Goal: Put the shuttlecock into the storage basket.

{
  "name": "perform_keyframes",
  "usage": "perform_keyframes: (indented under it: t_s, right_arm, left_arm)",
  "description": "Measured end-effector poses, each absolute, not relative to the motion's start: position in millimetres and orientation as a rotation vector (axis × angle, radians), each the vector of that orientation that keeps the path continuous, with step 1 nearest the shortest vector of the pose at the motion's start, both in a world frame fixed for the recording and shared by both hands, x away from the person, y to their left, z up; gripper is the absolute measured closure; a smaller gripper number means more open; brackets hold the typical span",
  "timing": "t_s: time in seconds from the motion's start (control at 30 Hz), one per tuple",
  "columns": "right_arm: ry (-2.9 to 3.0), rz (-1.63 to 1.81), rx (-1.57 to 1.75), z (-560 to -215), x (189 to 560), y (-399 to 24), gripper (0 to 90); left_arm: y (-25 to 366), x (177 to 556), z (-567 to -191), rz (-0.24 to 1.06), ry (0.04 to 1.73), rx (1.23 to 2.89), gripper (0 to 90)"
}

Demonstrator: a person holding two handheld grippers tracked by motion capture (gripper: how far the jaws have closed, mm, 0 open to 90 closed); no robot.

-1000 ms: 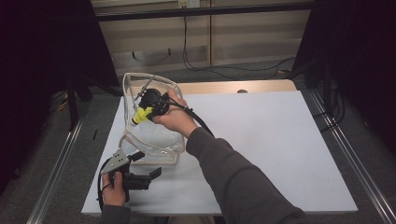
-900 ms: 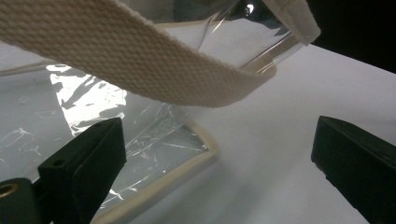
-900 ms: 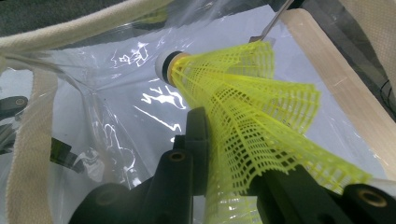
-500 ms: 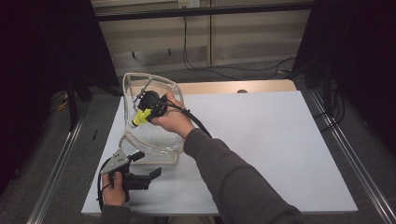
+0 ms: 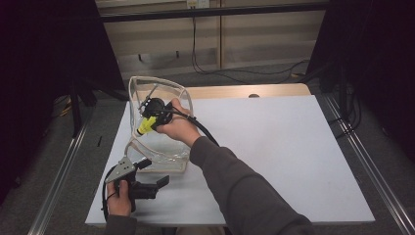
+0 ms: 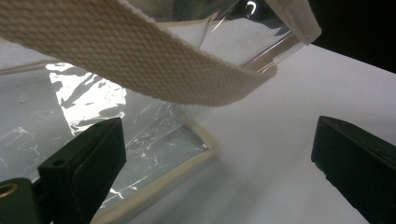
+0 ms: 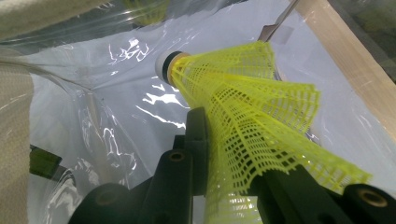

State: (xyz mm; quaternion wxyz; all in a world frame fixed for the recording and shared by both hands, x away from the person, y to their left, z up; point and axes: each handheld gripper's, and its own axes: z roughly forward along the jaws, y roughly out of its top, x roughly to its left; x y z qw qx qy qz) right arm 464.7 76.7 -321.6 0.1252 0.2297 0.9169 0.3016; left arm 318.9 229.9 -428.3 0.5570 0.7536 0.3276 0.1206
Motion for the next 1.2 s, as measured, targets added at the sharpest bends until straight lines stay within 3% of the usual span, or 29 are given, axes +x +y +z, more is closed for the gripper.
perform_keyframes:
  t_s: [1.2]
  right_arm:
    - [2.710, 0.848, 0.650, -326.5, 459.2, 90.0, 79.3]
  left_arm:
    - [230.6, 318.7, -427.7, 0.288, 0.763, 1.782, 3.0]
